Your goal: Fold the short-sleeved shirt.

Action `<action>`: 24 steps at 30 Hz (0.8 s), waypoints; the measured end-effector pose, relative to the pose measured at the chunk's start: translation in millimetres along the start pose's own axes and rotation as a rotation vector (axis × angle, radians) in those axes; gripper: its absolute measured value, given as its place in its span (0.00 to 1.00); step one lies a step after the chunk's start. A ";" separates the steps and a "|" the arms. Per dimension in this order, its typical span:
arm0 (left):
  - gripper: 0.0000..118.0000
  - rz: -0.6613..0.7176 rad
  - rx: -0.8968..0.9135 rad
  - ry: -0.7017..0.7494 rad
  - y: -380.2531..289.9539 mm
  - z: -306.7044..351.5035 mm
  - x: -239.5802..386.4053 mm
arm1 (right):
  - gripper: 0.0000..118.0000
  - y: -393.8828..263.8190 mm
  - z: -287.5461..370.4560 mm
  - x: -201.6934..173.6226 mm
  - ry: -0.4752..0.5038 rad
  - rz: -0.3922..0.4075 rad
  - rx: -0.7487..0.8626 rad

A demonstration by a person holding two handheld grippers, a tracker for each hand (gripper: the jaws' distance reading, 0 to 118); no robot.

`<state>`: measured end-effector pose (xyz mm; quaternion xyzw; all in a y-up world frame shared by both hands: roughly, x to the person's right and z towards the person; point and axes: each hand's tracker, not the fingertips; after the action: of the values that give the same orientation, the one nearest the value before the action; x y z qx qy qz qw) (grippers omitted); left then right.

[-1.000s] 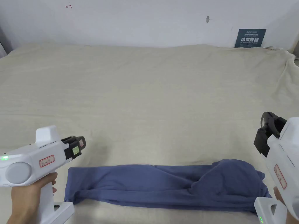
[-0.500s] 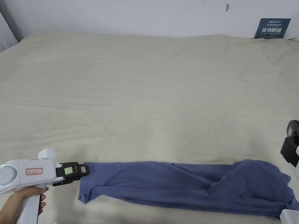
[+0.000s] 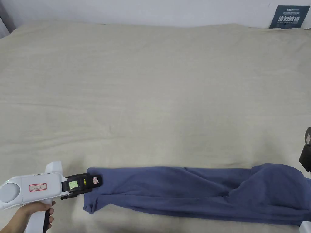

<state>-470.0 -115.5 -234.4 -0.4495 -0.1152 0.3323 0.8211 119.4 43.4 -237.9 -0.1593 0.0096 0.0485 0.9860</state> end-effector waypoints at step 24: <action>0.04 -0.205 -0.047 0.122 42.0 13.8 53.4 | 0.00 7.2 9.7 19.4 -0.027 -0.035 0.024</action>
<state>-455.1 -56.0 -266.6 -0.4736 -0.1183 0.2158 0.8456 138.0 55.0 -231.6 -0.1472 -0.0057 0.0332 0.9885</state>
